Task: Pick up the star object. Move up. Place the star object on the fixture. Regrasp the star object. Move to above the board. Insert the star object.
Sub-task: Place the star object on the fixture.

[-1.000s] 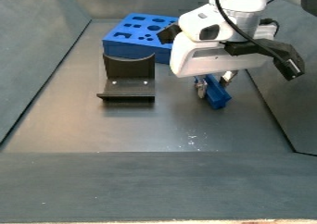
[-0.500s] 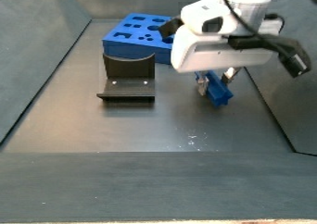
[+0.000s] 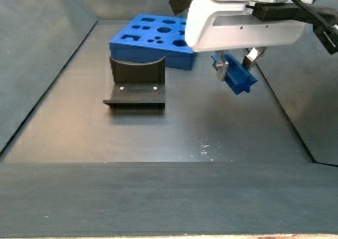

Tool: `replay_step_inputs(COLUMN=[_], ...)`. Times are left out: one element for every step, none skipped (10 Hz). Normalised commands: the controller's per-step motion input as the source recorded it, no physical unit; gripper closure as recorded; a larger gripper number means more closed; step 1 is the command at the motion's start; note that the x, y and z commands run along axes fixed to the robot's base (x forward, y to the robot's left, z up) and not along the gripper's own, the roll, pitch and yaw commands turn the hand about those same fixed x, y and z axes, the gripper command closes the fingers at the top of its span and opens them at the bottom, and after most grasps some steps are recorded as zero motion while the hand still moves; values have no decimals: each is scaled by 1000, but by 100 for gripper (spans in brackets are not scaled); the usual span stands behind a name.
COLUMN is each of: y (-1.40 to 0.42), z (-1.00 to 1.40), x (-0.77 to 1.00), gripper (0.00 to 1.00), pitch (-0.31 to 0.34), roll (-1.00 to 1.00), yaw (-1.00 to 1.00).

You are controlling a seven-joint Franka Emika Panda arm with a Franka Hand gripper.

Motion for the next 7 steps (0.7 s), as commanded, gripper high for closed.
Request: replay_step_inputs(y=[2,2,7,10,14,17,17], z=[1000,1000,1000,1000,1000,1000,878], x=[4,-4,-12,-18,-25,-30,-26], gripper=[100,100,100,100,100,100,100], pitch=[-2,15,34,42,54,62,67], roll=[16,16,24,33,47,57,70], yaw=[-5,-5,-5,-6,-9,-8,-5])
